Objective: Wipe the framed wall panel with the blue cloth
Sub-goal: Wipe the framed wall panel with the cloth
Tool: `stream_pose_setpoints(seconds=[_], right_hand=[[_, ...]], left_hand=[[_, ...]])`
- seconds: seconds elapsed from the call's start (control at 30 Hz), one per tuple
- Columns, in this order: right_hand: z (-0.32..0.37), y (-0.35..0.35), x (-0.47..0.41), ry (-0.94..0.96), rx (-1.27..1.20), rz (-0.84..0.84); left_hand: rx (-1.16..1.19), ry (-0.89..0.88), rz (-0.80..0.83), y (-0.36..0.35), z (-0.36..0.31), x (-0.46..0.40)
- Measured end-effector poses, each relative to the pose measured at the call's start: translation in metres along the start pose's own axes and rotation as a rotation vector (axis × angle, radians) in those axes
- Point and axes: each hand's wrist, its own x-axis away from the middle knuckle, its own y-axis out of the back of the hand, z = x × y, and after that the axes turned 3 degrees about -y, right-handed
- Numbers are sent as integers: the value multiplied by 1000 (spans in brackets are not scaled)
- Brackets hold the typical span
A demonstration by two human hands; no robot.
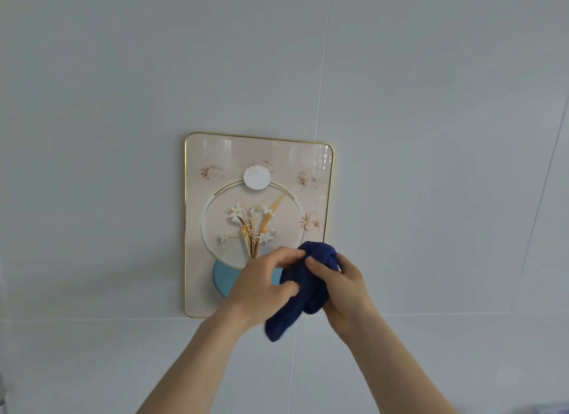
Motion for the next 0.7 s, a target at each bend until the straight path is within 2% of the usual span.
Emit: stream_pose_setpoints(seconds=[0.1, 0.2, 0.4, 0.53, 0.7], right_hand=[[8, 3, -17, 139, 135, -188], [18, 1, -33, 420, 381, -295], [8, -10, -79, 1000, 784, -328], [-13, -11, -121, 1144, 1047, -316], [-33, -11, -154, 1319, 1016, -293]], left_hand=[[-98, -55, -197, 3, 13, -11], [-412, -210, -383, 3, 24, -32], [-787, -446, -411, 2, 39, -87], [-884, -473, -385, 0, 66, -113], [-959, -534, -505, -7, 87, -130]])
